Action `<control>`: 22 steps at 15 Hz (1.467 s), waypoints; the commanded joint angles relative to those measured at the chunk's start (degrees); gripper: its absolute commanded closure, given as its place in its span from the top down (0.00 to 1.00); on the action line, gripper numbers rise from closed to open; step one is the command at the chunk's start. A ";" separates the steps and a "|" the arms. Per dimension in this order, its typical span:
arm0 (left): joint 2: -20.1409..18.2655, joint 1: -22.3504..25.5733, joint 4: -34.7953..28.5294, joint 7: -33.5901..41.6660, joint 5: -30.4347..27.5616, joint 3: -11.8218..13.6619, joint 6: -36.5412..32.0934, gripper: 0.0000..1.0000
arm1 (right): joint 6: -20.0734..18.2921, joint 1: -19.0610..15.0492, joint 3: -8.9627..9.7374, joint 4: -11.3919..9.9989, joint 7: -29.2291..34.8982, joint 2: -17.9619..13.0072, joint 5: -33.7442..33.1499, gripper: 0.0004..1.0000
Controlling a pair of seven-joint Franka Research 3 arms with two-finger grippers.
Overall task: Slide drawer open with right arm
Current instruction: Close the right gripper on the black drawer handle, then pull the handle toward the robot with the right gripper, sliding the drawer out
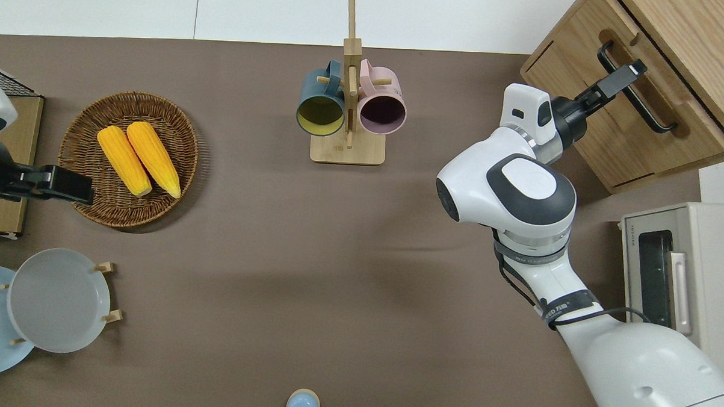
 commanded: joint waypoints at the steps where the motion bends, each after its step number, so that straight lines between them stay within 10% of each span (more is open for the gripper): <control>1: -0.25 -0.39 0.58 -0.60 1.02 0.02 -1.03 0.99 | 0.83 0.21 -1.55 -0.63 2.43 0.45 -3.51 0.97; 3: -0.25 -0.39 0.58 -0.60 1.02 0.02 -1.03 0.99 | 0.48 0.21 -1.64 -0.55 2.52 0.54 -3.43 0.85; 7: -0.25 -0.39 0.49 -0.60 1.02 0.02 -1.03 0.99 | -0.05 0.21 -1.55 -0.55 2.09 0.62 -3.25 0.14; 11: -0.25 -0.39 0.58 -0.60 1.02 0.02 -1.03 0.99 | -0.13 0.30 -1.55 -0.63 1.47 0.62 -3.16 0.00; 22: -0.25 -0.39 0.49 -0.60 1.02 0.02 -1.03 0.99 | -4.43 3.81 -1.29 -0.72 0.41 0.54 -2.37 0.00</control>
